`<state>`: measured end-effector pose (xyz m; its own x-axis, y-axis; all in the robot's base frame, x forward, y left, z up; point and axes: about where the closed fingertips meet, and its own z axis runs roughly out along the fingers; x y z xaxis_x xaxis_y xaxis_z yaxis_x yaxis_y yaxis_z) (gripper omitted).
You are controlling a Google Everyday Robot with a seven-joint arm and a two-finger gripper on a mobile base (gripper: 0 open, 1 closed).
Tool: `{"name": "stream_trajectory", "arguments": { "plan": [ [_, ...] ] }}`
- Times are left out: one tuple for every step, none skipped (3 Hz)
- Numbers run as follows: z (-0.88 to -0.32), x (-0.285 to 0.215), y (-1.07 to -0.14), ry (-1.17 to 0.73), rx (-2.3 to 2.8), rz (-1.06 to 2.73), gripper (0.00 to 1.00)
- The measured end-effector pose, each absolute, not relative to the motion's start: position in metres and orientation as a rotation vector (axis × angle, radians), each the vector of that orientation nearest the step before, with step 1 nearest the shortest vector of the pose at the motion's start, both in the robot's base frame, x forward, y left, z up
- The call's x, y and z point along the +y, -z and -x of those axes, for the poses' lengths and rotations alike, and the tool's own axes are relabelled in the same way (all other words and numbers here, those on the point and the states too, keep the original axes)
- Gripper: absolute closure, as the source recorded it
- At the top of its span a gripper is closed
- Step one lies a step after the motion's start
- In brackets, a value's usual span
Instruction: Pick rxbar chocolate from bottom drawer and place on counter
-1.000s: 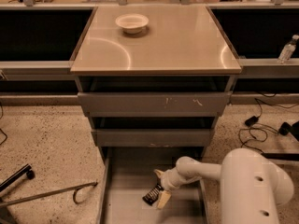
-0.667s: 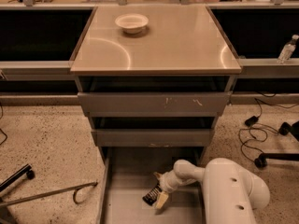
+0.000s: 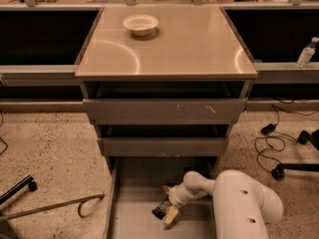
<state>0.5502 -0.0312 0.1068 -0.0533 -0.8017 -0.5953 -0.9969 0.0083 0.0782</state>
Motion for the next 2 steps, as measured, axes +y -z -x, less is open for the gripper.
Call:
{"name": "stream_trajectory", "arguments": {
  "plan": [
    [-0.5475, -0.0266, -0.1003, -0.71, 1.913, 1.857, 0.0],
    [-0.5444, -0.0244, -0.093, -0.727, 1.922, 1.865, 0.0]
  ]
}}
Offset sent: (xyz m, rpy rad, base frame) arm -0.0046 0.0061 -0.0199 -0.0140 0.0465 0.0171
